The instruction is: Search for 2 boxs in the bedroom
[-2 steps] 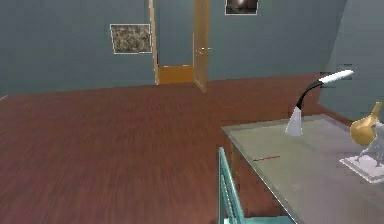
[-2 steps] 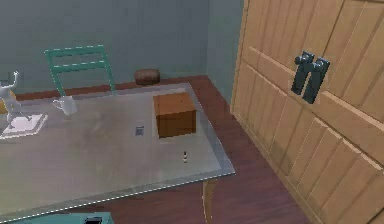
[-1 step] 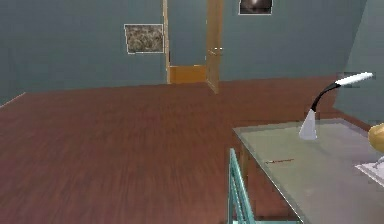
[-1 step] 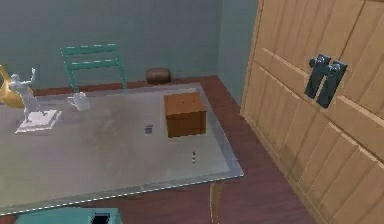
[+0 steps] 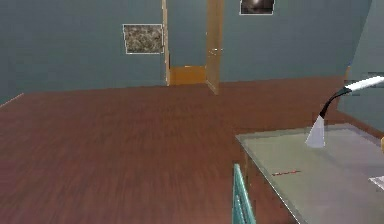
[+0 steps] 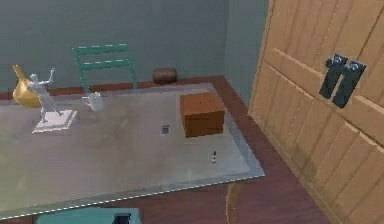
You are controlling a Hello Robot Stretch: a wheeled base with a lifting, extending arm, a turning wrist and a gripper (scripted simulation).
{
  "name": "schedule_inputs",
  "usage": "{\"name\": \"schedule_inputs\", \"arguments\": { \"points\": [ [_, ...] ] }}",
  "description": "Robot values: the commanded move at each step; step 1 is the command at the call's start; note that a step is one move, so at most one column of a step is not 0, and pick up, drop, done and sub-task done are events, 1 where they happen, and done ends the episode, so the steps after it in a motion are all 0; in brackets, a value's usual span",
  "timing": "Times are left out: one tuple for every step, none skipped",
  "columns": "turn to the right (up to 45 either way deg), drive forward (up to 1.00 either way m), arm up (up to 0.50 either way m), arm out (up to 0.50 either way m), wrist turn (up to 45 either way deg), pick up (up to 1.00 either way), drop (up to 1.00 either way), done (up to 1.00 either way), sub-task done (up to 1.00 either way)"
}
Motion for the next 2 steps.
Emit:
{"name": "schedule_inputs", "arguments": {
  "points": [
    [45.0,0.00,0.00,0.00,0.0,0.00,0.00,0.00,0.00],
    [45.0,0.00,0.00,0.00,0.0,0.00,0.00,0.00,0.00]
  ]
}}
